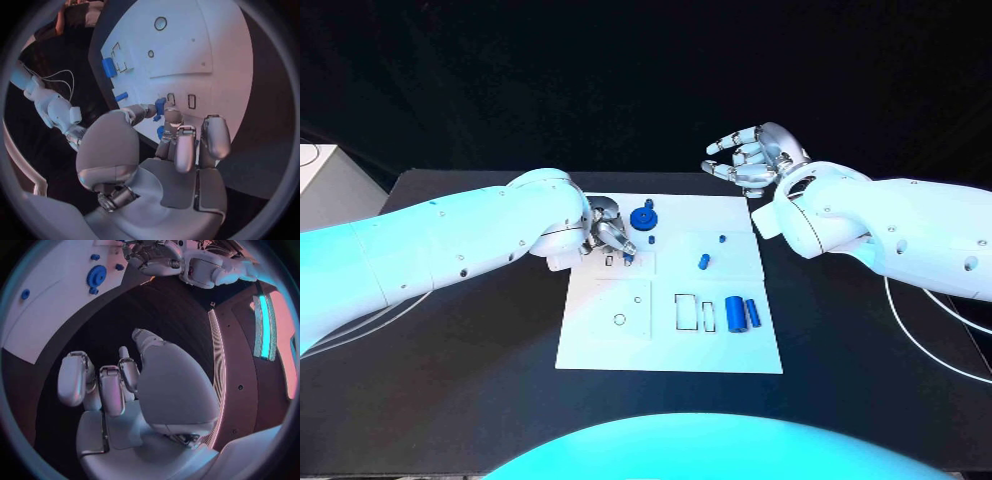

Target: Assemble the parts on the task board

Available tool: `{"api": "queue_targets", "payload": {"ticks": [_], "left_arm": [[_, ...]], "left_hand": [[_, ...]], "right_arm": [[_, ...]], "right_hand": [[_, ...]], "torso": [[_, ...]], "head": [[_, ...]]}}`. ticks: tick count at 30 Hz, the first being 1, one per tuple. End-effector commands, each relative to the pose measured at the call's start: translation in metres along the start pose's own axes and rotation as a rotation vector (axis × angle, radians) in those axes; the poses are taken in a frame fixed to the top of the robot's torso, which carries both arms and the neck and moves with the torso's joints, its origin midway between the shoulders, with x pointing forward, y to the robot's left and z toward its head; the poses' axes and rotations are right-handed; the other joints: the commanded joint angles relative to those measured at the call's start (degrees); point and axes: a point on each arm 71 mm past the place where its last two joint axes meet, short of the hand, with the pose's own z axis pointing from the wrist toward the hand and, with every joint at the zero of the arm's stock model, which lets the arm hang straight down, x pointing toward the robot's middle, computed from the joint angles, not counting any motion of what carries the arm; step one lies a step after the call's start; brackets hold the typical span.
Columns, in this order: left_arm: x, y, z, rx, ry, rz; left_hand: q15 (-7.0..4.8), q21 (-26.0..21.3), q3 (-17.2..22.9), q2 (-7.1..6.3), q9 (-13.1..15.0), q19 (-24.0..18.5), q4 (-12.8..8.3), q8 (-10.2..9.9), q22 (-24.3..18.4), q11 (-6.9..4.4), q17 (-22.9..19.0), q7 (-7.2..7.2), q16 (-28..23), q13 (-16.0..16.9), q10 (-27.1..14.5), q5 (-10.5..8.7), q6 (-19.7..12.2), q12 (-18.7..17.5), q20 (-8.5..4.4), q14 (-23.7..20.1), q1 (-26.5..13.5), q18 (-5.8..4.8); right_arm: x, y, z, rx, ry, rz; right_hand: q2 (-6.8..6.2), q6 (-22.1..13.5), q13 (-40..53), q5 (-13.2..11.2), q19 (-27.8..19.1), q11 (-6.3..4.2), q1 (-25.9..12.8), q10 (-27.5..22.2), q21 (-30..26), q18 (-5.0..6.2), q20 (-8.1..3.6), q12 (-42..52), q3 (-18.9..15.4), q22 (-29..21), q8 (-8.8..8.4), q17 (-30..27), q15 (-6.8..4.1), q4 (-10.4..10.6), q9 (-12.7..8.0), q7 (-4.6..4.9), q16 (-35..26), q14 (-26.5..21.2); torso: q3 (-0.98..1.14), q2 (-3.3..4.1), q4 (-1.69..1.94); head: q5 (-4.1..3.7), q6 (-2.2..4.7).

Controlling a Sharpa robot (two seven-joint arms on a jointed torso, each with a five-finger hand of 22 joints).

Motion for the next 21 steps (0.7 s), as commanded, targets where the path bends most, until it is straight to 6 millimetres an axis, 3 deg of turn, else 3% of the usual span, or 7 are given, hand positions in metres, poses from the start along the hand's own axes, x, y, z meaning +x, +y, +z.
{"api": "queue_targets", "payload": {"ticks": [1,21], "left_arm": [[0.0001,0.0005,0.0001,-0.003,-0.057,0.014],[0.0098,0.0055,0.0020,-0.010,-0.051,0.010]], "left_hand": [[-0.45,0.40,11.69,0.40,0.10,0.64,-11.89,0.15,0.19,-0.96,13.06,-0.11,0.38,0.18,1.58,0.38,0.75,0.27,-0.08,5.11,0.18,-0.68],[-0.52,0.48,11.81,0.34,0.12,0.80,-11.93,0.14,0.36,-1.03,13.22,-0.18,0.43,0.45,1.89,0.46,0.94,0.44,-0.14,5.18,0.09,-0.71]], "right_arm": [[0.0008,-0.0002,-0.0002,-0.008,0.015,-0.007],[-0.0001,-0.0017,-0.0008,-0.005,0.014,-0.007]], "right_hand": [[-0.01,-0.35,2.59,0.28,-0.44,0.18,-0.68,-0.33,-0.31,0.68,0.09,-0.18,0.22,0.99,0.20,2.32,-0.26,-0.02,0.09,-0.05,-0.16,2.44],[-0.02,-0.46,2.53,0.31,-0.42,0.19,-0.95,-0.33,-0.39,0.68,0.10,-0.16,0.41,0.95,0.35,2.42,-0.25,0.02,0.14,-0.05,-0.14,2.47]], "torso": [[-0.04,-0.04,0.06],[-0.01,0.08,-0.04]], "head": [[0.07,-0.07],[0.15,-0.26]]}}
